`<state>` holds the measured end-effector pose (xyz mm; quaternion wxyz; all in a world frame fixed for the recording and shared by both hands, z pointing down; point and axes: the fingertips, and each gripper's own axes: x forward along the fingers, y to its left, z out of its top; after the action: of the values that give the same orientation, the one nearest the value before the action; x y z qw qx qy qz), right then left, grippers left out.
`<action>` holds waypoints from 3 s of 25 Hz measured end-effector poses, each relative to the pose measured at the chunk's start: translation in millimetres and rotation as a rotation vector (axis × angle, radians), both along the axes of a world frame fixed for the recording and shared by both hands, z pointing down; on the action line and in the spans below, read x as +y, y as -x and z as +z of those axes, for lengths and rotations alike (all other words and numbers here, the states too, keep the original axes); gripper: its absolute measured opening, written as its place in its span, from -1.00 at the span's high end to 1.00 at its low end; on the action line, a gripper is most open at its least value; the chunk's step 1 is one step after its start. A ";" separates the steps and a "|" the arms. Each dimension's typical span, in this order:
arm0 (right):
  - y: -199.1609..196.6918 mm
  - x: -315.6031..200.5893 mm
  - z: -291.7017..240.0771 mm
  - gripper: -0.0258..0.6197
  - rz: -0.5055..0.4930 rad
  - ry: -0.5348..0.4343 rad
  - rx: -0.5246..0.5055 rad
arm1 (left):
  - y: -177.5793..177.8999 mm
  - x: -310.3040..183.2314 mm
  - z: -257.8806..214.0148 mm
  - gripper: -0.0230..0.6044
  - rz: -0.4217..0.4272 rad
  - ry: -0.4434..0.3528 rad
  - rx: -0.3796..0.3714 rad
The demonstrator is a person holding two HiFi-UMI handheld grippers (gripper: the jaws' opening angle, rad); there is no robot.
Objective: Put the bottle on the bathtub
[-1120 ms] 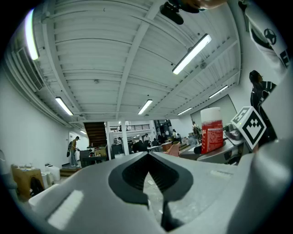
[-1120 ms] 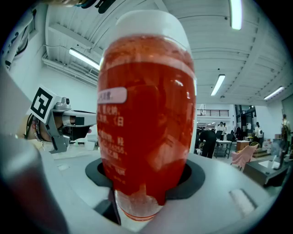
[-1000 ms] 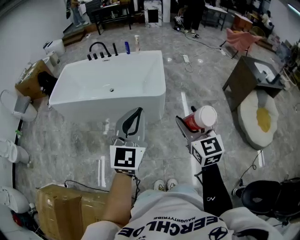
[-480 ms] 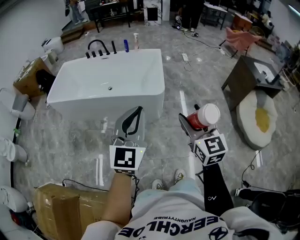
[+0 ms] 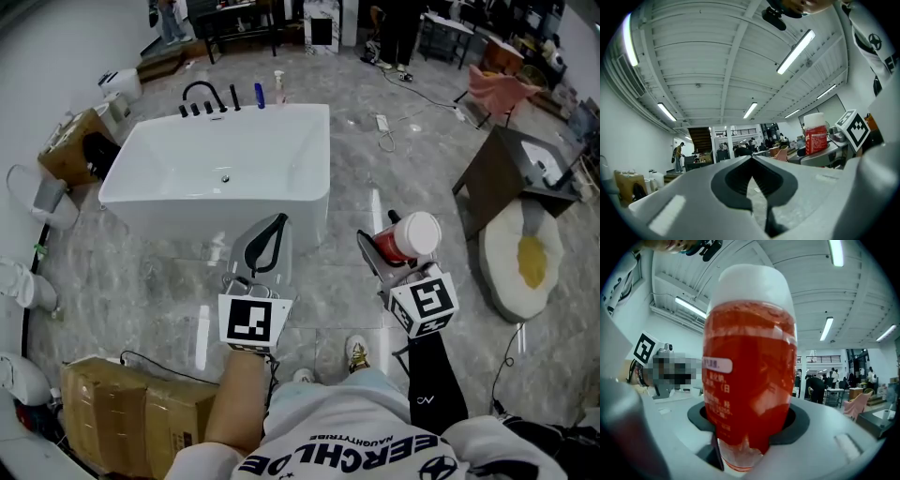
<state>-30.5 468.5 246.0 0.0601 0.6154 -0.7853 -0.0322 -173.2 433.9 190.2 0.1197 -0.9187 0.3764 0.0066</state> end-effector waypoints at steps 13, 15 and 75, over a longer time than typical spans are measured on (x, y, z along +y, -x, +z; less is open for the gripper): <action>-147.8 -47.8 4.4 -0.01 -0.065 -0.029 0.052 | -135.2 -35.6 20.8 0.92 -0.096 0.073 -0.007; -158.6 -52.3 8.4 -0.02 -0.069 -0.027 0.036 | -146.6 -39.1 25.4 0.92 -0.090 0.072 -0.018; -116.2 -662.2 30.9 -0.02 0.022 -0.011 0.037 | -157.7 -663.4 24.0 0.92 0.193 -0.108 -0.121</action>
<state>85.7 -193.7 276.9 0.0717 0.6236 -0.7770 -0.0472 -15.5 -229.5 214.2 0.1903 -0.9416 0.2772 -0.0173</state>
